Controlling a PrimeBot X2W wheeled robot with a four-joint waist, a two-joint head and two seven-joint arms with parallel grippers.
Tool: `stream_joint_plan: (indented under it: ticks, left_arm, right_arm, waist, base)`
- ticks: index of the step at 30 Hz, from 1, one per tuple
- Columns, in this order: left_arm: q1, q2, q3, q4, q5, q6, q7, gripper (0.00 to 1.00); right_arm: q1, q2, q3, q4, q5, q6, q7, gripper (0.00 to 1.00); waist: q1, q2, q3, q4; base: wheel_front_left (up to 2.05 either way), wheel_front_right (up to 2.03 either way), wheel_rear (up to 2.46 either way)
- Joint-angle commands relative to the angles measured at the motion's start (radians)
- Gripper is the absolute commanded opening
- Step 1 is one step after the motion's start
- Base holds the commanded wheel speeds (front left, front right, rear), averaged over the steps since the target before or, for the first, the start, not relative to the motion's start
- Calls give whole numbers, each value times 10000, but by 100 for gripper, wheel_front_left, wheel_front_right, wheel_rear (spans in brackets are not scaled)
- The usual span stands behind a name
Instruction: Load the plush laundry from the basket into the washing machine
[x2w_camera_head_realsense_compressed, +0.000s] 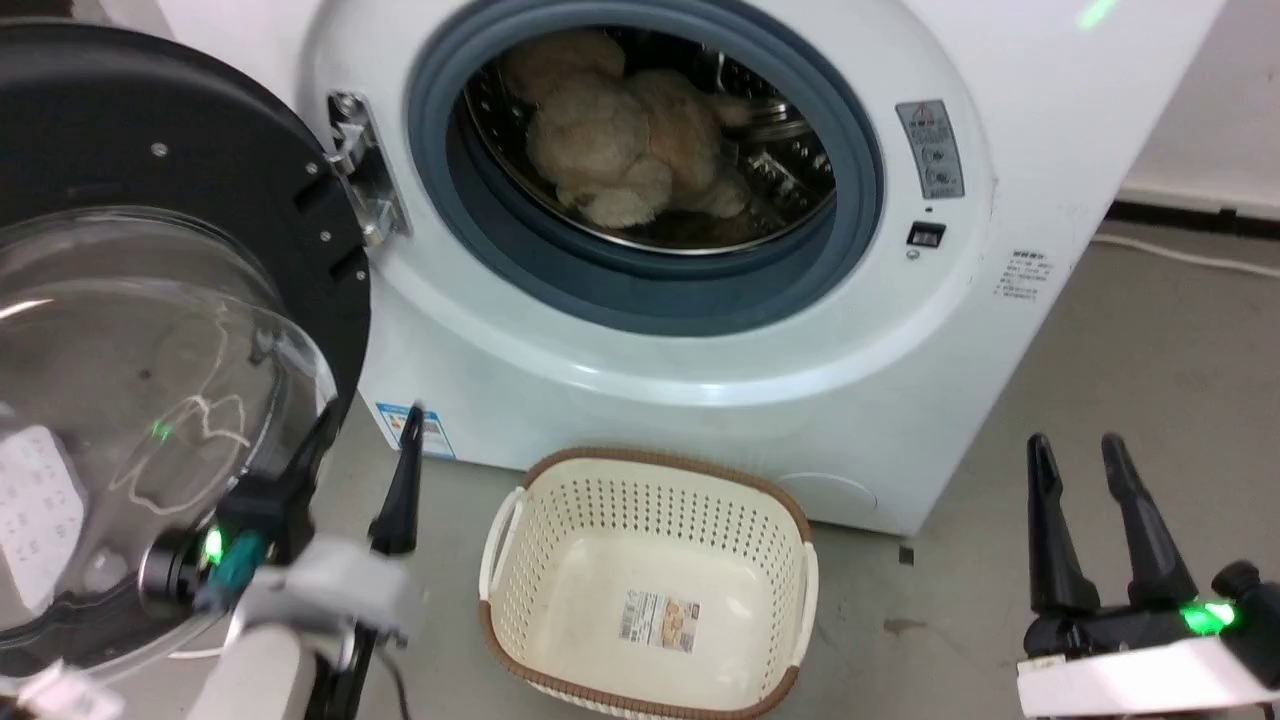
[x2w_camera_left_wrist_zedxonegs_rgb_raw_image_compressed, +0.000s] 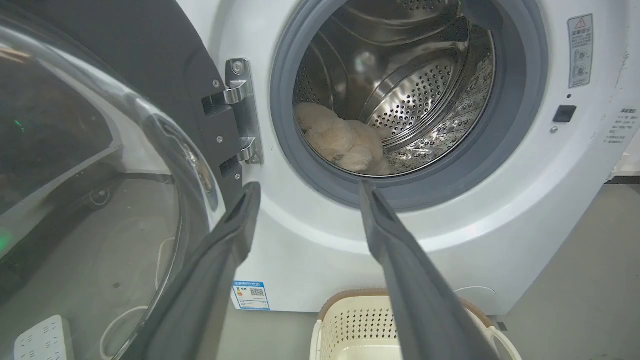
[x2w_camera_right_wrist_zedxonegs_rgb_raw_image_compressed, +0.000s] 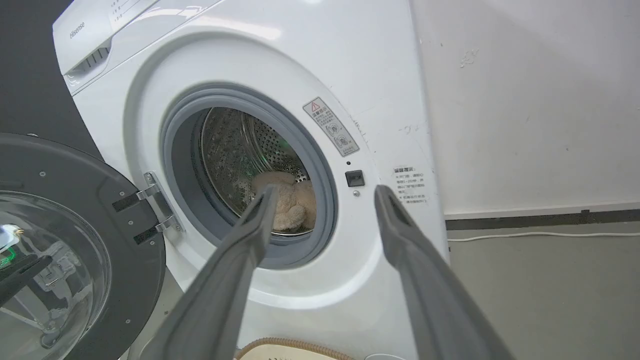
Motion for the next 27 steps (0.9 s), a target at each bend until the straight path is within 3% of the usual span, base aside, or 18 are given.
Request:
stream_joint_plan:
  ticks: [1, 11, 27]
  left_arm:
    - [356, -31, 137, -229, 102, 92, -53, 100]
    - [2197, -606, 1128, -1406, 473, -57, -53, 100]
    - [2947, -1776, 1882, -1193, 1174, -513, -53, 100]
  right_arm:
    - [196, 1, 19, -29, 18, 8, -44, 100]
    - [792, 1, 266, -81, -245, 8, -44, 100]
    - [1165, 1, 3, -27, -454, 8, -44, 100]
  waist:
    - [3, 0, -159, 65]
    - [3, 0, -583, 159]
    - [3, 0, -841, 417]
  base:
    - [0, 0, 0]
    - [0, 0, 0]
    - [0, 0, 0]
